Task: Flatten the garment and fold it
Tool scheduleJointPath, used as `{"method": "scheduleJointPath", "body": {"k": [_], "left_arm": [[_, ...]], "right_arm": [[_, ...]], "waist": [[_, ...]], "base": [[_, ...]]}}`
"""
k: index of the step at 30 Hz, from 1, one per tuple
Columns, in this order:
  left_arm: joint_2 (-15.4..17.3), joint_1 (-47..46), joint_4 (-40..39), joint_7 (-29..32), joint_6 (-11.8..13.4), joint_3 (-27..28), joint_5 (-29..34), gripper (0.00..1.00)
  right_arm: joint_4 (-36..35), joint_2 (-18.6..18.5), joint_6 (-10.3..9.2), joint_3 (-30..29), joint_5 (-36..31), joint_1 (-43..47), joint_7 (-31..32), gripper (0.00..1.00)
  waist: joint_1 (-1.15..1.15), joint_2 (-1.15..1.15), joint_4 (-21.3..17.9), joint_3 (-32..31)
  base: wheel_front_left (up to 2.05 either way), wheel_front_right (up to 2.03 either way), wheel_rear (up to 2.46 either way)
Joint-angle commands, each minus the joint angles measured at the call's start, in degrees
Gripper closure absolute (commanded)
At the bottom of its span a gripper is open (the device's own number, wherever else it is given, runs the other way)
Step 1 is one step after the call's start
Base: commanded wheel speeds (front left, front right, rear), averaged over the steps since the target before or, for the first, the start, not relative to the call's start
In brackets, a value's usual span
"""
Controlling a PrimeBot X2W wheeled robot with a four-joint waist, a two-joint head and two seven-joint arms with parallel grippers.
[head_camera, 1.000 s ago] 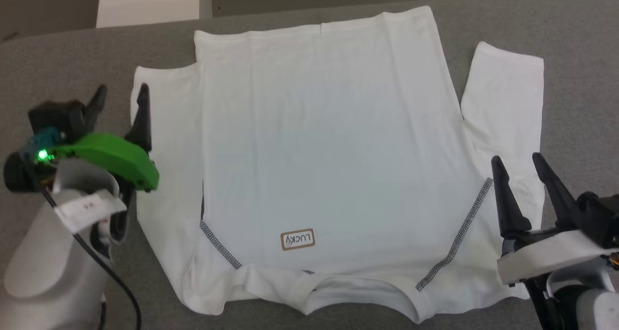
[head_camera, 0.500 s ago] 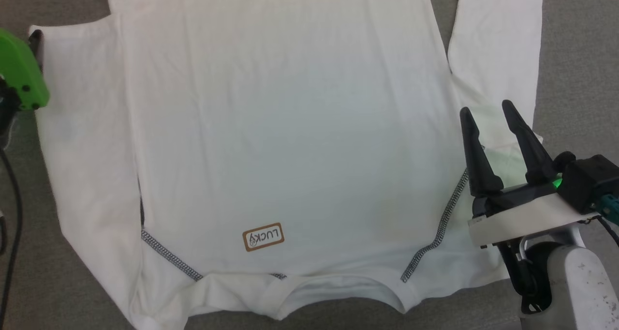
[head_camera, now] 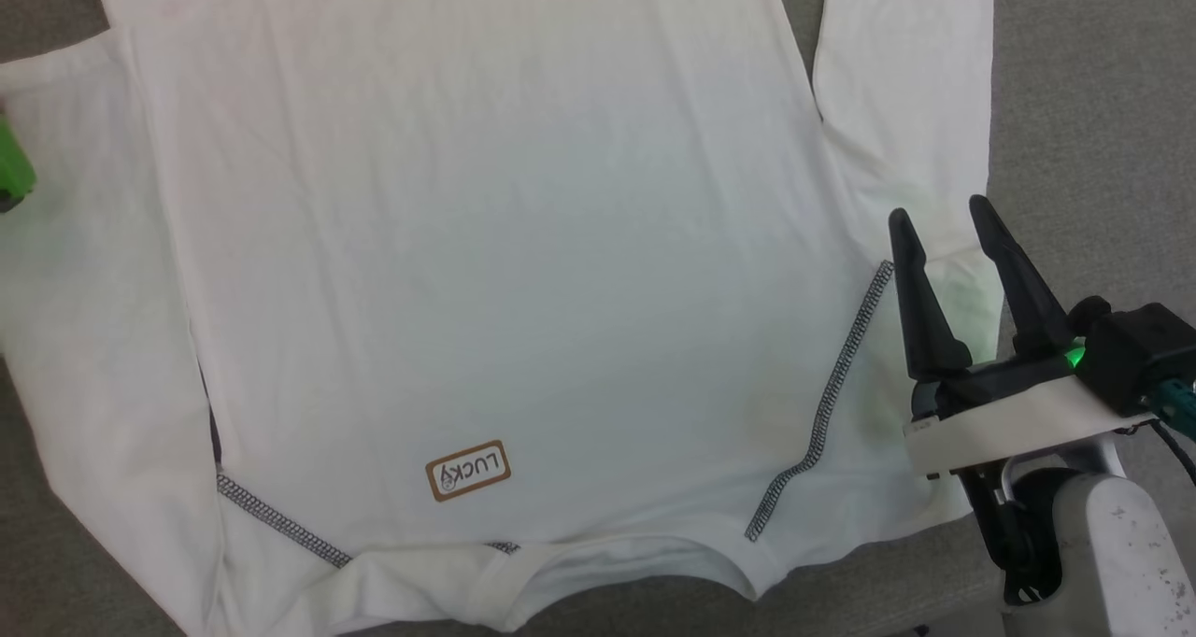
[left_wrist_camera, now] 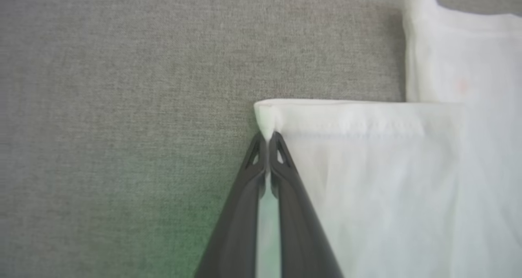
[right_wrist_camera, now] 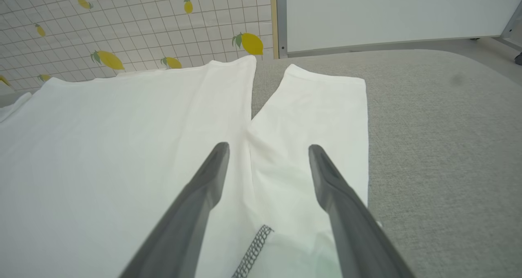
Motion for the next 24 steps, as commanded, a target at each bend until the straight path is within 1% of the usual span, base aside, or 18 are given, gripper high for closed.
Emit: {"method": "scheduleJointPath", "body": {"k": [1, 5, 8, 11, 13, 15, 17, 20, 24], "left_arm": [[-1.14, 2.91, 0.14, -1.41, -0.88, -0.63, -0.26, 1.00], [-1.37, 3.49, -1.69, -11.72, -3.35, 0.08, 1.79, 1.00], [-2.38, 4.05, -2.32, -20.99, -4.81, 0.47, 3.66, 1.00], [-3.95, 5.31, -3.19, -29.01, -5.55, 0.39, 5.26, 1.00], [-5.17, 6.33, -4.60, -33.20, -5.90, -0.09, 6.15, 1.00], [-6.71, 7.50, -6.96, -36.18, -6.34, -1.03, 6.68, 1.00], [-8.47, 8.75, -10.15, -37.75, -6.92, -2.44, 6.73, 1.00], [-11.19, 10.01, -15.45, -38.42, -7.53, -5.12, 6.73, 1.00], [-16.22, 10.05, -21.64, -37.84, -8.50, -10.18, 6.38, 1.00]], "right_arm": [[0.06, 0.25, -0.09, -0.12, 0.16, -1.15, -0.23, 0.00], [0.25, 0.27, -0.09, -0.55, -0.31, -0.77, 0.00, 0.00], [0.24, 0.28, -0.09, -1.28, -0.72, 0.15, 0.40, 0.00], [-0.10, 0.29, -0.09, -2.30, -1.12, 1.64, 1.13, 0.00], [-0.58, 0.30, -0.09, -3.06, -1.46, 2.85, 1.82, 0.00], [-1.24, 0.31, -0.09, -3.93, -1.74, 4.16, 2.55, 0.00], [-2.10, 0.32, -0.09, -4.78, -2.01, 5.56, 3.43, 0.00], [-3.47, 0.34, -0.09, -5.83, -2.28, 7.37, 4.66, 0.00], [-5.57, 0.38, -0.09, -6.99, -2.48, 9.18, 6.11, 0.00]], "waist": [[-0.01, 0.00, 0.60, -0.97], [-0.01, 0.00, 1.69, -3.76], [-0.01, 0.00, 2.95, -6.96], [-0.01, 0.00, 4.38, -10.74], [-0.01, 0.00, 5.33, -13.17], [-0.01, 0.00, 6.32, -15.47], [-0.01, 0.00, 7.28, -17.43], [-0.01, 0.00, 8.54, -19.59], [-0.01, 0.00, 9.95, -21.16]], "base": [[0.00, 0.00, 0.00], [0.00, 0.00, 0.00], [0.00, 0.00, 0.00], [0.00, 0.00, 0.00], [0.00, 0.00, 0.00], [0.00, 0.00, 0.00], [0.00, 0.00, 0.00], [0.00, 0.00, 0.00], [0.00, 0.00, 0.00]]}}
